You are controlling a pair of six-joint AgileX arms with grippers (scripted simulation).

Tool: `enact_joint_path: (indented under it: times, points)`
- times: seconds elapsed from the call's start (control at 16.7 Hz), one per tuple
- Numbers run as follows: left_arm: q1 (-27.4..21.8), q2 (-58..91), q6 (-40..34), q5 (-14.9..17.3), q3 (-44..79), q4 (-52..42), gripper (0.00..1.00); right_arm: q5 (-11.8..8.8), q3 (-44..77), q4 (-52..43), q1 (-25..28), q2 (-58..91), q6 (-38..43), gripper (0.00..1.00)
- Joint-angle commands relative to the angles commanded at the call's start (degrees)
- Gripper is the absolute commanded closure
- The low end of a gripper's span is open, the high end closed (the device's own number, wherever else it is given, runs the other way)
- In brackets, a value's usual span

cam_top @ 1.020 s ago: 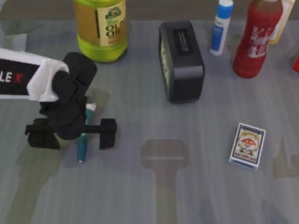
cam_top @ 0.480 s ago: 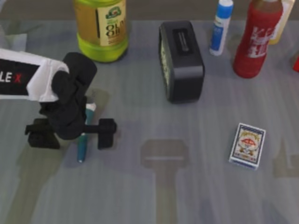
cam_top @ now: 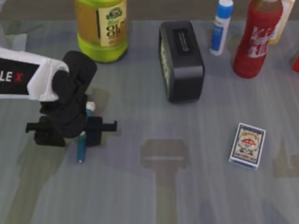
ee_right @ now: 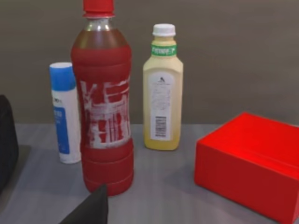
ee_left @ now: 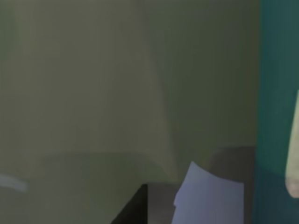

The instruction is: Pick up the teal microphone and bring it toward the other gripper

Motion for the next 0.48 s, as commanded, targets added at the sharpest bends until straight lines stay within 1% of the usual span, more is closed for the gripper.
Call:
enact_joint_path:
  times: [0.36,0.42,0.48]
  points:
    - [0.00,0.00,0.00,0.00,0.00,0.00,1.00,0.00,0.00,0.00,0.00,0.00,0.00,0.00]
    - [-0.12,-3.91,0.76,-1.09,1.36,-2.18,1.00,0.00,0.00,0.00,0.00,0.00,0.00,0.00]
    - [-0.12,-3.92,0.78,-1.06,1.35,-2.11,1.00,0.00,0.00,0.00,0.00,0.00,0.00,0.00]
